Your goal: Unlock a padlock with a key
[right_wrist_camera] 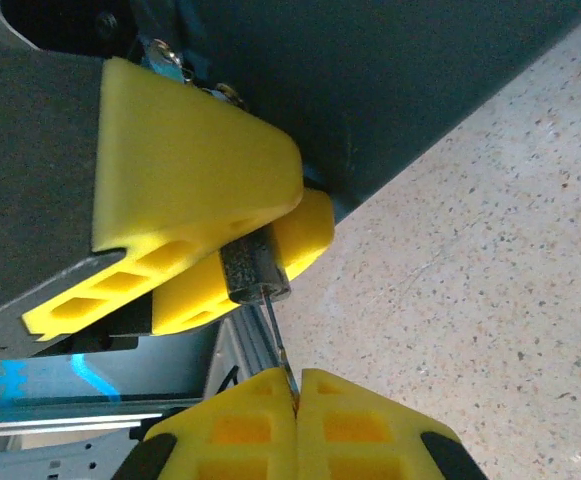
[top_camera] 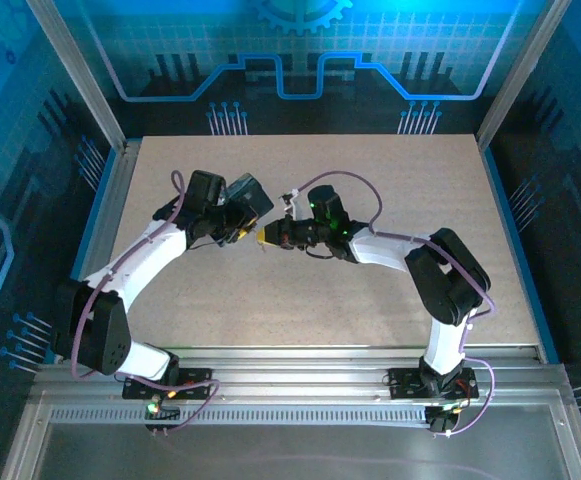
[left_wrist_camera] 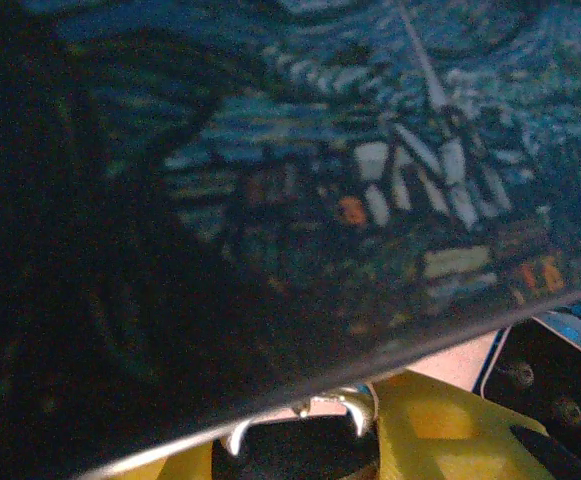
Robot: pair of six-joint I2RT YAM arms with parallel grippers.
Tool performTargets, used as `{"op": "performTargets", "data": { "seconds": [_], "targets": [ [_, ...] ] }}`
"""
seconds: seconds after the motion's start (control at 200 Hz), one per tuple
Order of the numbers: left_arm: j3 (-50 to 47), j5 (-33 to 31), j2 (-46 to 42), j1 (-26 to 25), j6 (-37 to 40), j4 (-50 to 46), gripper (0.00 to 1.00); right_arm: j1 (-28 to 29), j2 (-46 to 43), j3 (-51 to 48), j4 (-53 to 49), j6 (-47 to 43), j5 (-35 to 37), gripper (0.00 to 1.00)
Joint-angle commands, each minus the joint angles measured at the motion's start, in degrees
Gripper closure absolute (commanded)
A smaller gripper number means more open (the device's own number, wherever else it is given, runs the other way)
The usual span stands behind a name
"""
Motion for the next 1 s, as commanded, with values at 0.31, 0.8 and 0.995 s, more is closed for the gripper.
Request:
{"op": "performTargets", "data": {
  "seconds": [0.31, 0.8, 0.995],
  "targets": [
    [5.19, 1.22, 1.54, -2.55, 14.21, -12.43, 1.00, -1.15, -0.14, -2.62, 14.50, 5.32, -5.59, 1.00],
    [5.64, 5.94, 3.36, -2.62, 13.71, -10.60, 1.00, 3.27, -9.19, 2.26, -23.52, -19.96, 17.30, 1.00],
    [8.23, 2.39, 4.65, -4.76, 15.81, -14.11, 1.00, 1.05, -8.60, -1.14, -9.59, -14.11, 4.75, 1.00]
  ]
}}
